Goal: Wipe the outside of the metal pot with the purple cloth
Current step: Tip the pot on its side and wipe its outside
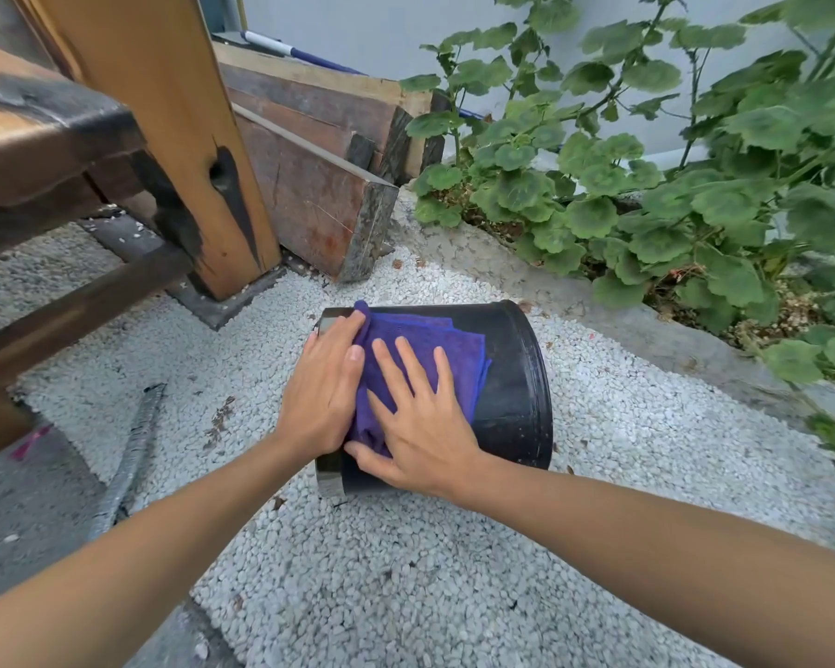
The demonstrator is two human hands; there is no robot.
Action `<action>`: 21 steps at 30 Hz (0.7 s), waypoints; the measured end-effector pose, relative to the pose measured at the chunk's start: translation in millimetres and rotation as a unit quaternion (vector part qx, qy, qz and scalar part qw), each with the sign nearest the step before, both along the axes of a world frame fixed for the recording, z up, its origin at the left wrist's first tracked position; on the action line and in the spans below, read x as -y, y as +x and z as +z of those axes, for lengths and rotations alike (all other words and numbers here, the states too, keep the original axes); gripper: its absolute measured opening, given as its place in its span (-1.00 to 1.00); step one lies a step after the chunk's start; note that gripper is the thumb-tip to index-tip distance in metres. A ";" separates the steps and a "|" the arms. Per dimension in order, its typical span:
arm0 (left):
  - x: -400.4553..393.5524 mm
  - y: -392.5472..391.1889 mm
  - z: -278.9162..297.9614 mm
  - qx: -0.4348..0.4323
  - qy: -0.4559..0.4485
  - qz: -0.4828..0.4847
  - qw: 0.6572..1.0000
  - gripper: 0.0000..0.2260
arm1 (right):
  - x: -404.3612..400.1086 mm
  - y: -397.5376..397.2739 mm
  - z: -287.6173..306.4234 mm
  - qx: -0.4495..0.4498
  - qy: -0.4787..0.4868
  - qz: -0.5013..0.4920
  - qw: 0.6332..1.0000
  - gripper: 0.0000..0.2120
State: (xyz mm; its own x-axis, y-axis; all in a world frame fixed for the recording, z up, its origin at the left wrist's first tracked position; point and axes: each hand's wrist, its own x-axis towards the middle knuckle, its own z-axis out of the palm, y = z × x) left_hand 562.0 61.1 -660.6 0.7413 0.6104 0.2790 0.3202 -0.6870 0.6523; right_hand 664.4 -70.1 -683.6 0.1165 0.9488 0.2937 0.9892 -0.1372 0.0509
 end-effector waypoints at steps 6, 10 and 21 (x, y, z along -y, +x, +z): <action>1.4 2.0 -3.2 -0.056 0.061 0.030 0.996 -0.36 | 19.6 16.9 -13.7 0.045 0.028 0.027 0.998 -0.33; 1.2 3.1 -4.7 -0.124 0.137 0.034 0.982 -0.39 | 50.3 48.5 -21.3 0.102 0.020 0.039 0.994 -0.12; 2.6 1.9 -2.4 -0.156 0.161 0.030 0.974 -0.40 | 102.7 98.2 -12.7 0.120 -0.015 -0.014 0.993 -0.14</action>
